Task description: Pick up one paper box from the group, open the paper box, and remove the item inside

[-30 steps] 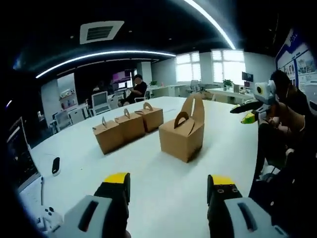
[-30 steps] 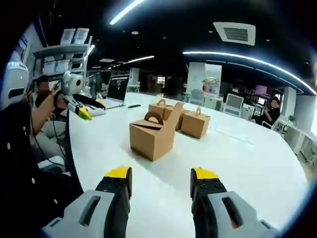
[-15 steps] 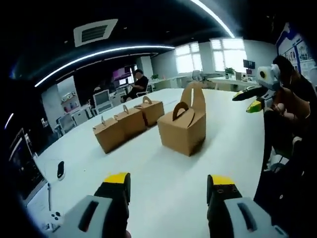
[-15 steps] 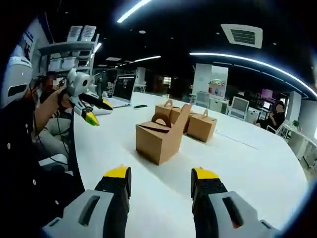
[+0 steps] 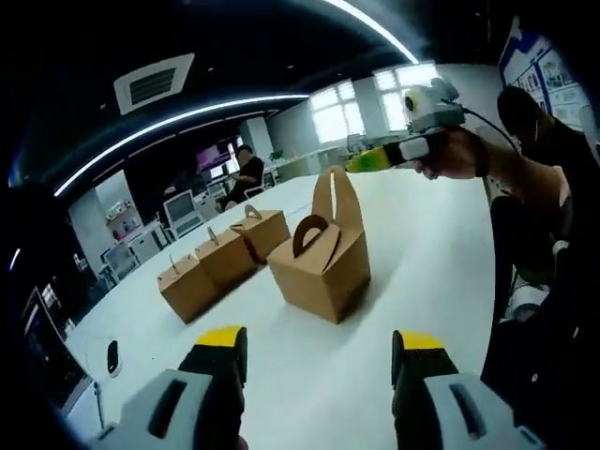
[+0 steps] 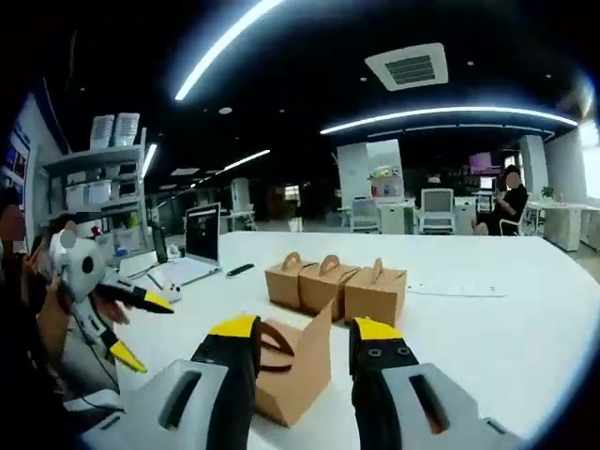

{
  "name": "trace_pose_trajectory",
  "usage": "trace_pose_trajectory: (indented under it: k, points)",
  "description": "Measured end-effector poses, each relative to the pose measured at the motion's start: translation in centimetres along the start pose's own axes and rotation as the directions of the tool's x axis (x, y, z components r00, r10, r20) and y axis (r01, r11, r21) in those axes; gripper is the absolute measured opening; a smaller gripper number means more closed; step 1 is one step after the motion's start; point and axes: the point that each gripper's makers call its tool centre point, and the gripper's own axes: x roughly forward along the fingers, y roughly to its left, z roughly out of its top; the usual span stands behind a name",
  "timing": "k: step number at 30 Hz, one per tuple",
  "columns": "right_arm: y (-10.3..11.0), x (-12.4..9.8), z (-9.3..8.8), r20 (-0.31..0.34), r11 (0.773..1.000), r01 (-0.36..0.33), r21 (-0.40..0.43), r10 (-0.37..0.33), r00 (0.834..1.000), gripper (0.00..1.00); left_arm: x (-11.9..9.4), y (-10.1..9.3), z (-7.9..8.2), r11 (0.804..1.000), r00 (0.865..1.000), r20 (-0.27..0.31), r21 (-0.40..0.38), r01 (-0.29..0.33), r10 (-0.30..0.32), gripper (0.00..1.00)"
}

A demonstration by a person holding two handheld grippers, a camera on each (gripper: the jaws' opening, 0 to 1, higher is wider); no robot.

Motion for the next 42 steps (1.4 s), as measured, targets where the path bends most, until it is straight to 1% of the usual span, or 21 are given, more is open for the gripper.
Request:
trace_pose_trajectory:
  k: [4, 6, 9, 12, 14, 16, 17, 18, 19, 22, 25, 28, 30, 33, 34, 36, 37, 38, 39, 40, 42]
  points:
    - [-0.9, 1.7, -0.1, 0.001, 0.998, 0.039, 0.045, -0.039, 0.999, 0.26, 0.0, -0.2, -0.1, 1.0, 1.0, -0.001, 0.013, 0.004, -0.004, 0.63]
    - [-1.2, 1.9, -1.0, -0.033, 0.994, 0.053, 0.095, -0.05, 0.998, 0.15, 0.1, -0.2, 0.0, 1.0, 1.0, 0.0, 0.017, 0.007, -0.007, 0.63]
    - [-2.1, 2.0, -1.6, -0.031, 0.988, 0.079, 0.136, -0.075, 0.997, 0.07, 0.2, -0.3, 0.0, 0.999, 1.0, -0.001, 0.03, 0.011, -0.011, 0.63]
    - [-2.4, 1.8, -1.6, -0.002, 0.974, 0.083, 0.209, -0.084, 0.996, 0.06, 0.5, -0.3, 0.2, 0.999, 1.0, 0.004, 0.035, 0.014, -0.015, 0.62]
    - [-2.7, 1.6, -1.8, 0.037, 0.94, 0.071, 0.333, -0.089, 0.995, 0.04, 0.7, -0.2, 0.5, 0.999, 1.0, 0.016, 0.036, 0.006, -0.006, 0.62]
    - [-3.4, 1.5, -2.2, 0.072, 0.879, 0.05, 0.474, -0.095, 0.993, 0.03, 0.9, 0.0, 0.8, 0.999, 1.0, 0.027, 0.041, -0.005, 0.004, 0.62]
    - [-4.2, 1.3, -2.8, 0.091, 0.824, 0.047, 0.565, -0.118, 0.989, 0.03, 1.1, 0.0, 1.1, 0.999, 0.999, 0.036, 0.041, -0.011, 0.01, 0.62]
    - [-4.7, 1.2, -3.3, 0.102, 0.789, 0.041, 0.613, -0.131, 0.986, 0.03, 1.2, 0.1, 1.4, 0.999, 0.999, 0.046, 0.039, -0.015, 0.013, 0.61]
    - [-5.3, 1.0, -3.8, 0.104, 0.774, 0.055, 0.631, -0.155, 0.982, 0.03, 1.3, 0.1, 1.7, 0.999, 0.998, 0.055, 0.036, -0.017, 0.015, 0.61]
    - [-6.1, 0.6, -5.0, 0.116, 0.761, 0.089, 0.642, -0.212, 0.97, 0.03, 1.6, 0.3, 2.5, 0.999, 0.996, 0.081, 0.021, -0.026, 0.024, 0.61]
    - [-6.7, 0.4, -6.5, 0.127, 0.685, 0.101, 0.721, -0.273, 0.954, 0.03, 2.3, 0.6, 3.6, 0.999, 0.993, 0.112, -0.004, -0.039, 0.039, 0.57]
    - [-6.8, 0.3, -7.5, 0.133, 0.625, 0.096, 0.774, -0.309, 0.942, 0.03, 3.3, 0.4, 5.0, 0.999, 0.99, 0.134, -0.014, -0.043, 0.044, 0.52]
    - [-6.8, 0.1, -8.1, 0.132, 0.603, 0.1, 0.791, -0.327, 0.936, 0.03, 4.1, 0.2, 5.7, 0.999, 0.989, 0.137, 0.002, -0.053, 0.052, 0.49]
    - [-6.7, 0.1, -8.8, 0.125, 0.591, 0.109, 0.799, -0.342, 0.931, 0.03, 5.5, 0.0, 6.6, 0.994, 0.991, 0.109, 0.058, -0.089, 0.083, 0.49]
    - [-6.7, 0.1, -9.0, 0.123, 0.588, 0.111, 0.802, -0.344, 0.931, 0.03, 6.0, -0.1, 7.0, 0.988, 0.991, 0.095, 0.115, -0.103, 0.092, 0.47]
    - [-6.6, -0.1, -9.1, 0.122, 0.587, 0.113, 0.802, -0.347, 0.93, 0.03, 6.9, -0.2, 7.4, 0.954, 0.988, 0.06, 0.259, -0.155, 0.144, 0.46]
    - [-6.6, -0.2, -9.1, 0.126, 0.584, 0.111, 0.804, -0.351, 0.928, 0.03, 7.5, 0.2, 7.8, 0.91, 0.978, 0.047, 0.358, -0.209, 0.206, 0.45]
    - [-6.6, -0.3, -9.0, 0.129, 0.585, 0.11, 0.804, -0.352, 0.927, 0.03, 7.9, 0.2, 8.0, 0.871, 0.971, 0.036, 0.436, -0.229, 0.237, 0.45]
    - [-6.5, -0.4, -8.9, 0.133, 0.588, 0.111, 0.801, -0.356, 0.925, 0.03, 8.3, 0.3, 8.1, 0.843, 0.964, 0.025, 0.48, -0.243, 0.264, 0.45]
    - [-6.5, -0.5, -8.9, 0.136, 0.593, 0.112, 0.797, -0.358, 0.924, 0.03, 8.6, 0.2, 8.2, 0.836, 0.961, 0.021, 0.488, -0.249, 0.274, 0.45]
    - [-6.5, -0.7, -8.8, 0.143, 0.597, 0.11, 0.795, -0.36, 0.922, 0.03, 9.6, -0.7, 8.7, 0.84, 0.963, 0.02, 0.484, -0.243, 0.267, 0.46]
